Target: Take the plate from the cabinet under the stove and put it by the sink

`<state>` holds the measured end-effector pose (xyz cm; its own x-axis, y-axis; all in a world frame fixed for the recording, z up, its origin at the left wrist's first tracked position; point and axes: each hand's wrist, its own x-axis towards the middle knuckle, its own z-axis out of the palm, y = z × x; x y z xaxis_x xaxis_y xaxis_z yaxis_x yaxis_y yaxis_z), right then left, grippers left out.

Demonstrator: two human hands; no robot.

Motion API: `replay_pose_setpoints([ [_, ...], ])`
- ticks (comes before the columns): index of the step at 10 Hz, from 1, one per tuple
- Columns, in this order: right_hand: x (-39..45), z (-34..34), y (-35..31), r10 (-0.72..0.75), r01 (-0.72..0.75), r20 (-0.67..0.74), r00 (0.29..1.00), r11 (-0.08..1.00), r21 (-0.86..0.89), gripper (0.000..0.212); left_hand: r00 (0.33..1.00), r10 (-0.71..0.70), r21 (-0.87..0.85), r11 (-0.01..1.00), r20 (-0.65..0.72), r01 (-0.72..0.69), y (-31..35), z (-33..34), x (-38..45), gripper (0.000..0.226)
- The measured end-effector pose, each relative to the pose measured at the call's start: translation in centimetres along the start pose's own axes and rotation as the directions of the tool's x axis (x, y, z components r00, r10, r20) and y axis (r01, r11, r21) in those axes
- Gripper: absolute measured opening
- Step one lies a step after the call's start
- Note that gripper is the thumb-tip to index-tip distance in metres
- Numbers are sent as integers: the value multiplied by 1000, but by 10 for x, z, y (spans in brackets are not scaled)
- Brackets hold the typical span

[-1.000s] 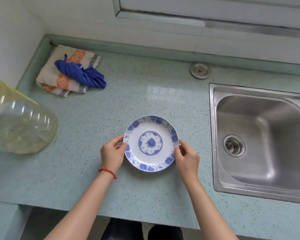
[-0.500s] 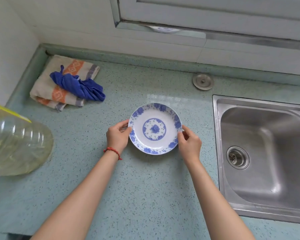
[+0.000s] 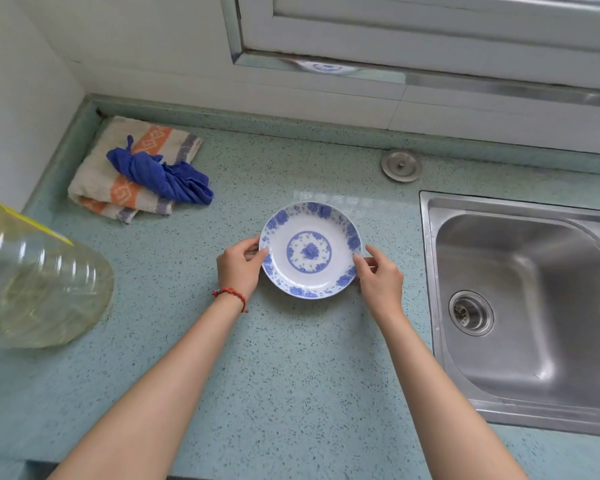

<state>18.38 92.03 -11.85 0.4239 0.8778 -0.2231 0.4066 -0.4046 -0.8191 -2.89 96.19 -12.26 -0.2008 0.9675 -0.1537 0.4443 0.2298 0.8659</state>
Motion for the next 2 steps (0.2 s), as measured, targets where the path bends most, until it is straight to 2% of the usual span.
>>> replay_pose_setpoints([
  [1,-13,-14,0,-48,47,-6,999,989,-143,41,992,125,124,984,0,-124,5,-10,-14,25],
  [2,-31,-26,11,-187,163,-46,981,931,-326,37,948,307,312,895,84,-318,-3,-18,-33,26],
])
